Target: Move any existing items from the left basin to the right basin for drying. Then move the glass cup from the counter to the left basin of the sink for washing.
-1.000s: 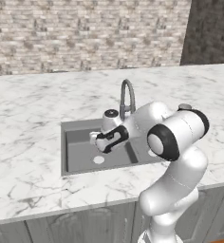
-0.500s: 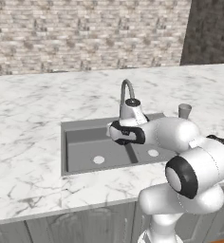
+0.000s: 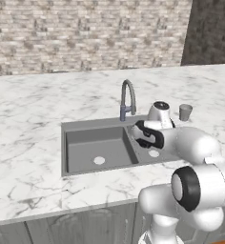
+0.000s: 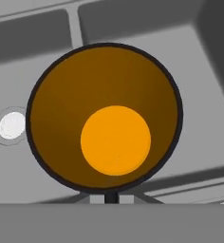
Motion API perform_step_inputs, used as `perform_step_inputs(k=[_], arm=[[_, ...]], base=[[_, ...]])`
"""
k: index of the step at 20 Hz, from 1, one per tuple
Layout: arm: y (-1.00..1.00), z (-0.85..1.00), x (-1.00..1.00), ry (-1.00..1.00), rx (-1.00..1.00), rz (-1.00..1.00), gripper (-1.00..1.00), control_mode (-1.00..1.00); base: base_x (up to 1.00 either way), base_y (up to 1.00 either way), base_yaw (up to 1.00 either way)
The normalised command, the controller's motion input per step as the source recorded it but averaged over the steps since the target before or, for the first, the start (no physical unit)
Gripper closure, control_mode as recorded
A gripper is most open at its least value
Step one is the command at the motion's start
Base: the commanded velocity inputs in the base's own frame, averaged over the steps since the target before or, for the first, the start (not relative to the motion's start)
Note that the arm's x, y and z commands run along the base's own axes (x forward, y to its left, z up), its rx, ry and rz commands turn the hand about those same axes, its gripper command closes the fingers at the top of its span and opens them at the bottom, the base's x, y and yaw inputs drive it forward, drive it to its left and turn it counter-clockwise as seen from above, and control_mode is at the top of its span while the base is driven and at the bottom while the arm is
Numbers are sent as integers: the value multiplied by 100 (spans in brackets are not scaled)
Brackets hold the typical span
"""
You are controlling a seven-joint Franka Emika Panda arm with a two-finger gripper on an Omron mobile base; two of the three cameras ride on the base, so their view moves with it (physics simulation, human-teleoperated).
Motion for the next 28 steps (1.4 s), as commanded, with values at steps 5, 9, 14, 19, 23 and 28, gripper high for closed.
perform_step_inputs(k=[5, 9, 14, 19, 23, 28], arm=[[-93, -26, 4, 10, 0, 0, 100, -100], [-53, -47, 35, 18, 0, 0, 100, -100], [-31, -45, 46, 10, 0, 5, 100, -100], [-11, -25, 51, 1, 0, 8, 100, -100], [-1, -48, 32, 0, 0, 15, 100, -100], [-8, -45, 26, -3, 0, 17, 100, -100]], base=[[0, 0, 0], [0, 0, 0], [0, 0, 0], [0, 0, 0], [0, 0, 0], [0, 0, 0]])
